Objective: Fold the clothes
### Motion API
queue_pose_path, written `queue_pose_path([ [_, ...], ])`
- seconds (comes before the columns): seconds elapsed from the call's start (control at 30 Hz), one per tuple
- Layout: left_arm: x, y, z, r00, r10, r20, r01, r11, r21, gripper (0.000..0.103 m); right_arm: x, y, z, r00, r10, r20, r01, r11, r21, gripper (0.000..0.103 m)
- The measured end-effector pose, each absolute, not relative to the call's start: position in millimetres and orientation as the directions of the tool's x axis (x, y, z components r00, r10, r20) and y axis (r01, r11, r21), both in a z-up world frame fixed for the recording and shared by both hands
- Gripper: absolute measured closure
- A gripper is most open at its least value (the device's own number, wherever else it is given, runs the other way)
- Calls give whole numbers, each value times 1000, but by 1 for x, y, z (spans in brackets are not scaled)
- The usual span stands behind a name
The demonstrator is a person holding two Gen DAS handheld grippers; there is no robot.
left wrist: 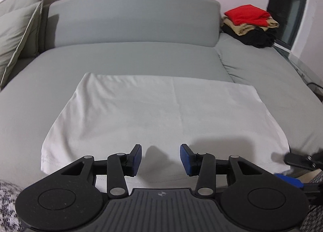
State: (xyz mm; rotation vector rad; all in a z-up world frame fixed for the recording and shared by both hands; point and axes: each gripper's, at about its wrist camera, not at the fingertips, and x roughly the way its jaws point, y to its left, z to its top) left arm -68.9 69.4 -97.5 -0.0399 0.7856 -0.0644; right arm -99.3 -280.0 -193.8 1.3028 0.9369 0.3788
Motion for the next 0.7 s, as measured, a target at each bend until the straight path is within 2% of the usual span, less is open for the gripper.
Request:
queue_pose_path([
  [0.13,-69,65,-99,705,-60,-707,50,998,-35,61,-94,-272,-208,585,712,-388,309,248,918,59],
  [0.3,-67,74,-100,697,-51,-715,13,998,-58,61,-95,-273,-204,619,704,-350,281,217,935,61],
  [0.7,-57,100,-95,695,-53,-717,-51,991,-123,61,-87,-315,-204,803,472,-364,298,211,931,62],
])
